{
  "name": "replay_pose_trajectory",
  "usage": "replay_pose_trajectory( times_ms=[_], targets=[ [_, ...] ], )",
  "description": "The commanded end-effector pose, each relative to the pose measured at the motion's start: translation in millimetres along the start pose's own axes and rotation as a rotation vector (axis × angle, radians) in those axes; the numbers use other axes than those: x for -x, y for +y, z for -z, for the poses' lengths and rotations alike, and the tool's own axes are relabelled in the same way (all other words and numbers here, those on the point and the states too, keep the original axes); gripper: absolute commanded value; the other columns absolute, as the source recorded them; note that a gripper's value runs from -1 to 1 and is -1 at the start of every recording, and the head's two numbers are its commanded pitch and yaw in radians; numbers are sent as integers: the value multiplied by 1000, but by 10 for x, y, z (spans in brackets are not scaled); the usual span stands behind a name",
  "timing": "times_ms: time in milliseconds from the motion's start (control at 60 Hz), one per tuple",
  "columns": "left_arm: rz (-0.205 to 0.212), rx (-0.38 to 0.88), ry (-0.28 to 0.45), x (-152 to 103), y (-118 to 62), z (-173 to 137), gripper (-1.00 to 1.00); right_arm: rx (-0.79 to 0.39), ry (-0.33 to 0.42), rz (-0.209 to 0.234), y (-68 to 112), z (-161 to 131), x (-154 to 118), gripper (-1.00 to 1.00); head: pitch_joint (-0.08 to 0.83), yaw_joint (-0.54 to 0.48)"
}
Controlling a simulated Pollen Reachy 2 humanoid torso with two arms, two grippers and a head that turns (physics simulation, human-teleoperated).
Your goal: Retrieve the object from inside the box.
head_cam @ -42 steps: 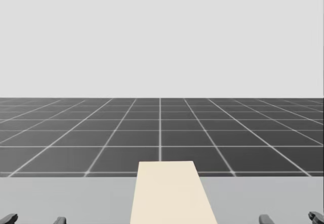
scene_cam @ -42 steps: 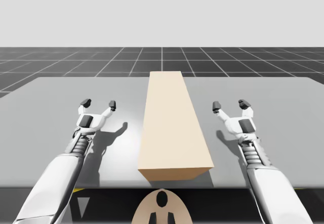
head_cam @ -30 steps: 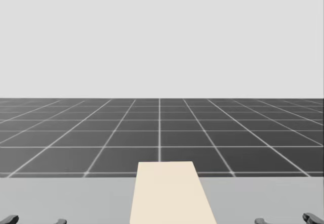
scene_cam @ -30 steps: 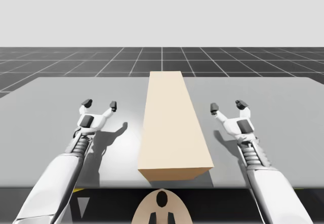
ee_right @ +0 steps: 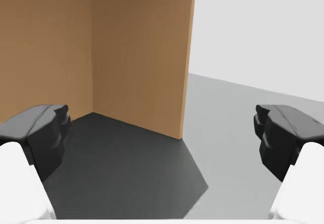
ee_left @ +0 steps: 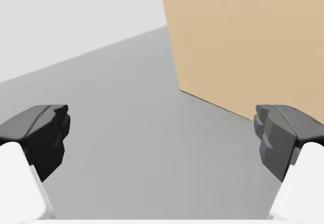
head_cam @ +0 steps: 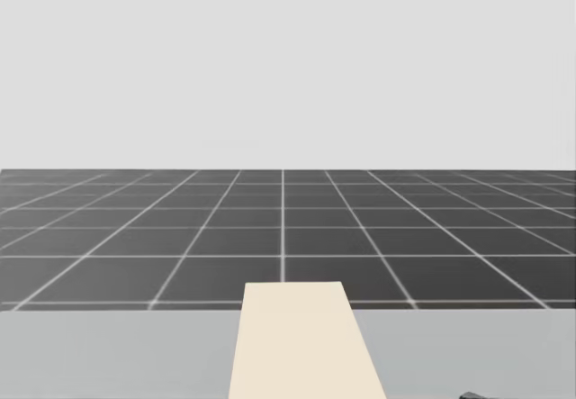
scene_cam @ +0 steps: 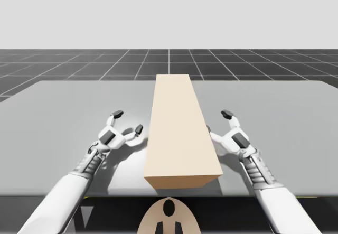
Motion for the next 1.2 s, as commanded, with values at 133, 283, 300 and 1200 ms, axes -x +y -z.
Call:
replay_pose_trajectory(
  times_ms=[133, 283, 300, 1200],
  targets=[
    [-19, 354, -51, -152, -524, -99, -1000, -310, -77, 34, 386, -91, -101, -1000, 14, -15],
    [-21, 396, -68, -199, -626, -120, -1000, -383, -112, 50, 532, -128, -153, -1000, 23, -19],
    [-22, 400, -67, -194, -633, -119, -1000, -395, -118, 54, 555, -131, -149, -1000, 26, -20],
    [72, 430, -59, -166, -709, -143, -1000, -525, 5, 193, 903, 655, 1002, -1000, 119, -69]
  ],
)
